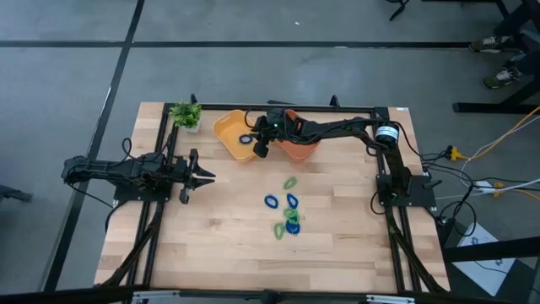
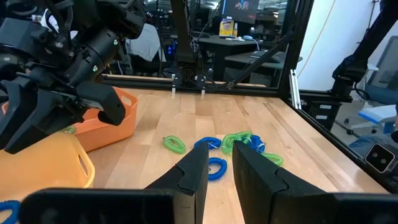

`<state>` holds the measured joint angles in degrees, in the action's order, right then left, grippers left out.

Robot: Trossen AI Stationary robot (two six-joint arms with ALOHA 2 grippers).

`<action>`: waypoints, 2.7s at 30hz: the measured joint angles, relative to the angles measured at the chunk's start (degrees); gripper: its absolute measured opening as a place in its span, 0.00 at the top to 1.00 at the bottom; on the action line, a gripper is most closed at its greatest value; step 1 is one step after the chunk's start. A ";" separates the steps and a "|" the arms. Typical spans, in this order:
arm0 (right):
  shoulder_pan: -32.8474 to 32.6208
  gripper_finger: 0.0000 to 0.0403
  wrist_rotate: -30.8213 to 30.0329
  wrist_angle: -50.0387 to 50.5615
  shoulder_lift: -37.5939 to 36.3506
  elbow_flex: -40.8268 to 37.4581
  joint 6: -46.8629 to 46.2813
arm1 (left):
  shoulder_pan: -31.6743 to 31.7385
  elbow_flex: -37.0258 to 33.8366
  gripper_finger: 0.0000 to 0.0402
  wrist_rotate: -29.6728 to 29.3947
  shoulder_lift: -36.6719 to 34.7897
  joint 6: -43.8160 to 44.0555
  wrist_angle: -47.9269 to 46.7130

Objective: Sort spring keychains
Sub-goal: Put the green spring keychain into the orange bin

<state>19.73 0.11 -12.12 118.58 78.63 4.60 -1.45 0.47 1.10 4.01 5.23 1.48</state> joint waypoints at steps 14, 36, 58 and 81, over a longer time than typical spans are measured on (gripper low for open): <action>-2.91 0.79 4.98 7.46 -0.21 9.16 0.06 | 0.00 0.00 0.83 0.01 0.00 0.00 0.00; -12.40 0.79 9.12 51.89 -0.28 25.42 1.95 | 0.00 0.00 0.83 0.00 0.00 0.00 -0.01; -18.49 0.79 9.06 71.81 -0.28 25.22 4.89 | 0.00 0.00 0.83 0.00 0.00 0.00 0.00; -18.49 0.79 9.10 86.20 -0.26 17.48 2.02 | 0.00 0.00 0.83 0.01 0.00 0.00 -0.01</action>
<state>1.23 9.21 74.09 118.32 96.11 6.62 -1.45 0.47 1.10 4.01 5.23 1.47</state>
